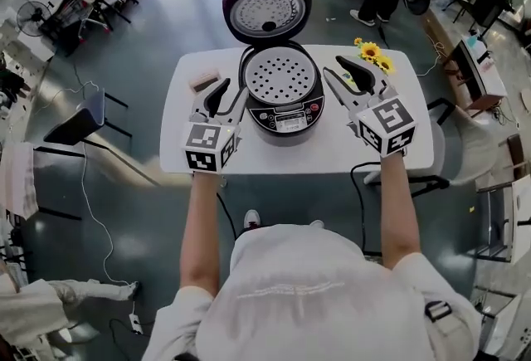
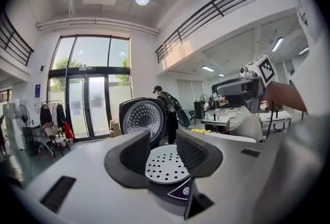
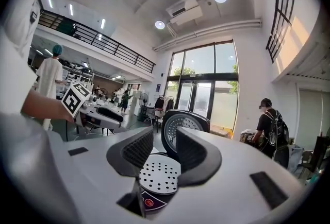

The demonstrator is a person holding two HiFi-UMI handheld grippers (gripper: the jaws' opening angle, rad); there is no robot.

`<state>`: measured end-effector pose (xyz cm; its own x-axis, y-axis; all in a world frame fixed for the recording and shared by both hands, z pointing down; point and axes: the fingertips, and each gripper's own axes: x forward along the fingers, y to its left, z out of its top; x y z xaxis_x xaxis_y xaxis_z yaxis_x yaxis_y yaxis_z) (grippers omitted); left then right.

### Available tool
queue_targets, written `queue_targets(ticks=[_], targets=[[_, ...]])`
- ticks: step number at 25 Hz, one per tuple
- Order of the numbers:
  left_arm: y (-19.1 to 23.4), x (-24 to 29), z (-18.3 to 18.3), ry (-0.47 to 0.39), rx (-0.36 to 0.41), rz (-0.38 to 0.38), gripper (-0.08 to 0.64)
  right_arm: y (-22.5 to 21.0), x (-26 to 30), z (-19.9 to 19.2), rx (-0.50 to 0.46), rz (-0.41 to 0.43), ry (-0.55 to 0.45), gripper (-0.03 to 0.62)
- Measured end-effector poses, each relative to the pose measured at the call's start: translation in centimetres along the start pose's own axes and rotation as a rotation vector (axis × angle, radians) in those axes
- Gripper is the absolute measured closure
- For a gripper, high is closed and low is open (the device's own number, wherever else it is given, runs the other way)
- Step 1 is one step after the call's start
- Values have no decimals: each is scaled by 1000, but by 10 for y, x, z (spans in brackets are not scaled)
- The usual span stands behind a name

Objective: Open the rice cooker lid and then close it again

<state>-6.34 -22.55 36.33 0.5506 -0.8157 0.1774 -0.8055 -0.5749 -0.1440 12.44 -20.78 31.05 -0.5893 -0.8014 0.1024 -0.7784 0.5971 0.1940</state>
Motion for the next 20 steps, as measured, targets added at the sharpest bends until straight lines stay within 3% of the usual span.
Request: queue_targets(ticks=[11, 20], targets=[[-34, 3, -9, 35, -30, 85, 391, -27, -15, -23, 31, 92, 2, 439], [-9, 20, -19, 65, -43, 100, 374, -46, 21, -34, 79, 122, 2, 439]])
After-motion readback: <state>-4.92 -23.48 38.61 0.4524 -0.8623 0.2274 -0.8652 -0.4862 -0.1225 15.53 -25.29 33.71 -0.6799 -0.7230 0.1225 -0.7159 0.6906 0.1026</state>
